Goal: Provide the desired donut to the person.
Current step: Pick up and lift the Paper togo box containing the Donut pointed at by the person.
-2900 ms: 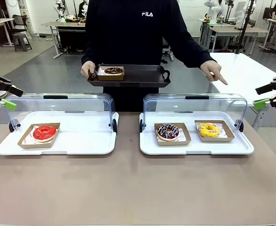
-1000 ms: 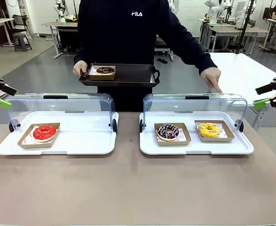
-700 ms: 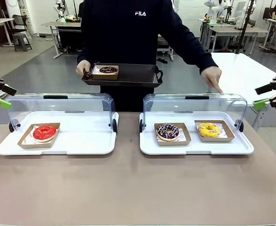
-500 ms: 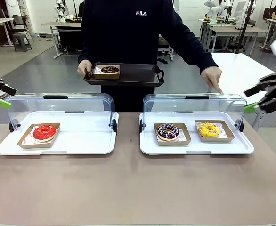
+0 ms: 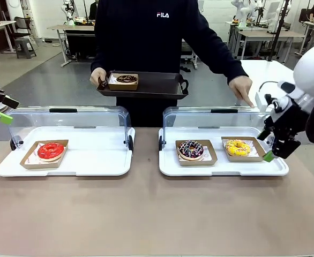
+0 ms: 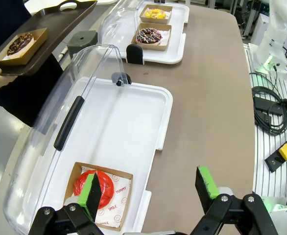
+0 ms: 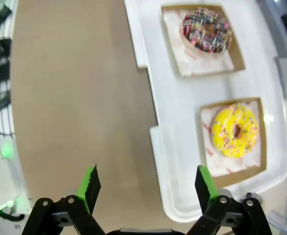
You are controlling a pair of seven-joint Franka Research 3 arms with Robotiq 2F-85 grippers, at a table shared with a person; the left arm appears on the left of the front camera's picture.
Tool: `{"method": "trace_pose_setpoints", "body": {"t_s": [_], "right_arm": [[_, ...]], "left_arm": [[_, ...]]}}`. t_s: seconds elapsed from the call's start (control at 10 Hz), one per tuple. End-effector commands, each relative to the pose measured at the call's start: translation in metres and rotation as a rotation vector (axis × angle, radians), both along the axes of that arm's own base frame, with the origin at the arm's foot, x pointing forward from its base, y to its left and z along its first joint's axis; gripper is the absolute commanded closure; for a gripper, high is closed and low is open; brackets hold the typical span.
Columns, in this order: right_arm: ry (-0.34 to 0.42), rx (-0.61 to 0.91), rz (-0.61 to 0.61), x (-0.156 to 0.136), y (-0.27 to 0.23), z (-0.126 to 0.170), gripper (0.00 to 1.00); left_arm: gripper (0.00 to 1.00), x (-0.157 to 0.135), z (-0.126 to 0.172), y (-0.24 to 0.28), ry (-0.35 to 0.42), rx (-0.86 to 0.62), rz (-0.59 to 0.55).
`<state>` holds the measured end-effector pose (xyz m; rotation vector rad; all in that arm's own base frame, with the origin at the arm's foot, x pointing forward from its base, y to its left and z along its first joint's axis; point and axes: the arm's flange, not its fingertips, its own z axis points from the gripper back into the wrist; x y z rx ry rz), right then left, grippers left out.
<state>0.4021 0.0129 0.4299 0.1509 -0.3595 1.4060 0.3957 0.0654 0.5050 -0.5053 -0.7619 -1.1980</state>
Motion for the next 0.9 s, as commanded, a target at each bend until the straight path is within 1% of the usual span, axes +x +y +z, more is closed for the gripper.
{"method": "trace_pose_setpoints", "body": {"t_s": [0.0,0.1,0.2,0.3,0.5,0.7,0.8], "right_arm": [[-0.067,-0.033,0.038,0.02,-0.014,-0.026,0.0],[-0.1,-0.058,0.053,0.036,-0.024,-0.037,0.0],[-0.117,-0.07,0.074,0.051,-0.032,-0.046,0.0],[-0.141,-0.076,0.071,0.062,-0.035,-0.052,0.0],[-0.085,-0.065,0.098,0.084,-0.039,-0.068,0.0],[-0.077,-0.053,0.102,0.103,-0.038,-0.08,0.0],[-0.056,-0.065,0.094,0.107,-0.039,-0.084,0.0]], "left_arm": [[0.0,0.003,0.001,-0.001,-0.006,-0.014,-0.002],[0.0,0.003,0.001,-0.001,-0.006,-0.014,-0.002],[0.0,0.003,0.001,-0.001,-0.006,-0.014,-0.002],[0.0,0.003,0.001,-0.001,-0.006,-0.014,-0.002],[0.0,0.003,0.001,-0.001,-0.006,-0.014,-0.002],[0.0,0.003,0.001,-0.001,-0.006,-0.014,-0.002],[0.0,0.003,0.001,-0.001,-0.006,-0.014,-0.002]]}}
